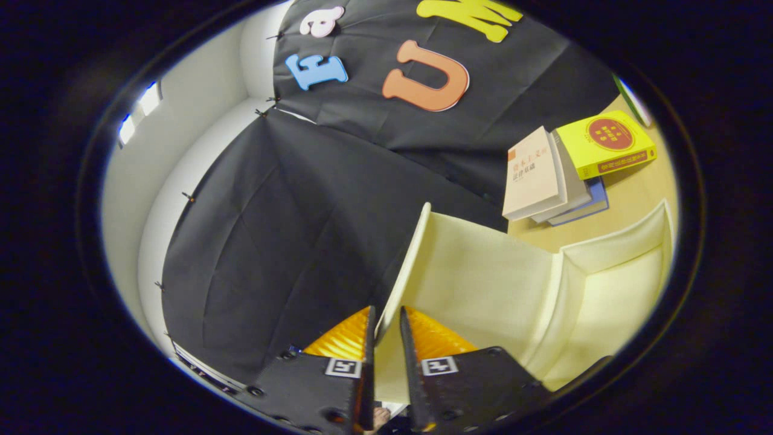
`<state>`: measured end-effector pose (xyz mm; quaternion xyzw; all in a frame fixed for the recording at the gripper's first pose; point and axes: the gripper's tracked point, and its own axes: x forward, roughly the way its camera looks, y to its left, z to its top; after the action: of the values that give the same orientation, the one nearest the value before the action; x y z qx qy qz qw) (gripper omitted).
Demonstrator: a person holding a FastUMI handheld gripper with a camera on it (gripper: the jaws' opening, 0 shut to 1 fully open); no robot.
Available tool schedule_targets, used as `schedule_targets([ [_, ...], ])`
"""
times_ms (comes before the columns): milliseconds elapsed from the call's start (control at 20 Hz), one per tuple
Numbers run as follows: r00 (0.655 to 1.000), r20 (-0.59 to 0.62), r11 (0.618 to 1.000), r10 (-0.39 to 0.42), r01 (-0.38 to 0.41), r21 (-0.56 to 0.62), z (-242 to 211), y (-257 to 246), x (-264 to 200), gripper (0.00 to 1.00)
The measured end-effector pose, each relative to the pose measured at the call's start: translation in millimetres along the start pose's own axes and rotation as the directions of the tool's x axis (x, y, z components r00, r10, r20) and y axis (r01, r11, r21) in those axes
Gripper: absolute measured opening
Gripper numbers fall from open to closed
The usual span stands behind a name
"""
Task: Open the storage box then place both shoes into the box .Put the left shoe in first, then the right shoe, with the right side of both shoes facing outward in a uniform manner.
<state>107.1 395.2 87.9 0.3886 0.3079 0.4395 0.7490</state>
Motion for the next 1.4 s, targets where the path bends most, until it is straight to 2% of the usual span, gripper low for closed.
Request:
schedule_targets([
  [150,0.999,0.03,0.999,0.038,-0.038,-0.002,5.3,3.9,-8.2,0.72],
  [250,0.997,0.055,0.999,0.044,-0.044,0.001,9.4,-0.2,-21.3,0.88],
  [400,0.998,0.066,1.0,0.009,-0.008,-0.02,13.5,-23.4,-47.8,0.9],
  [600,0.991,0.099,0.994,-0.095,0.1,-0.044,30.6,-74.7,-98.8,0.93],
  [800,0.957,0.151,0.962,-0.247,0.26,-0.076,45.8,-123.0,-160.2,0.94],
  [900,0.916,0.188,0.921,-0.355,0.377,-0.099,50.8,-147.7,-195.2,0.94],
  [1000,0.857,0.243,0.859,-0.454,0.494,-0.134,56.9,-172.4,-233.3,0.95],
  [1100,0.826,0.29,0.828,-0.483,0.538,-0.155,60.3,-181.4,-267.7,0.95],
  [1150,0.802,0.305,0.8,-0.514,0.576,-0.168,59.2,-192.0,-282.9,0.95],
  [1250,0.736,0.326,0.714,-0.594,0.668,-0.208,55.3,-211.6,-313.0,0.96],
  [1400,0.619,0.345,0.56,-0.705,0.785,-0.264,49.0,-236.8,-356.5,0.96],
])
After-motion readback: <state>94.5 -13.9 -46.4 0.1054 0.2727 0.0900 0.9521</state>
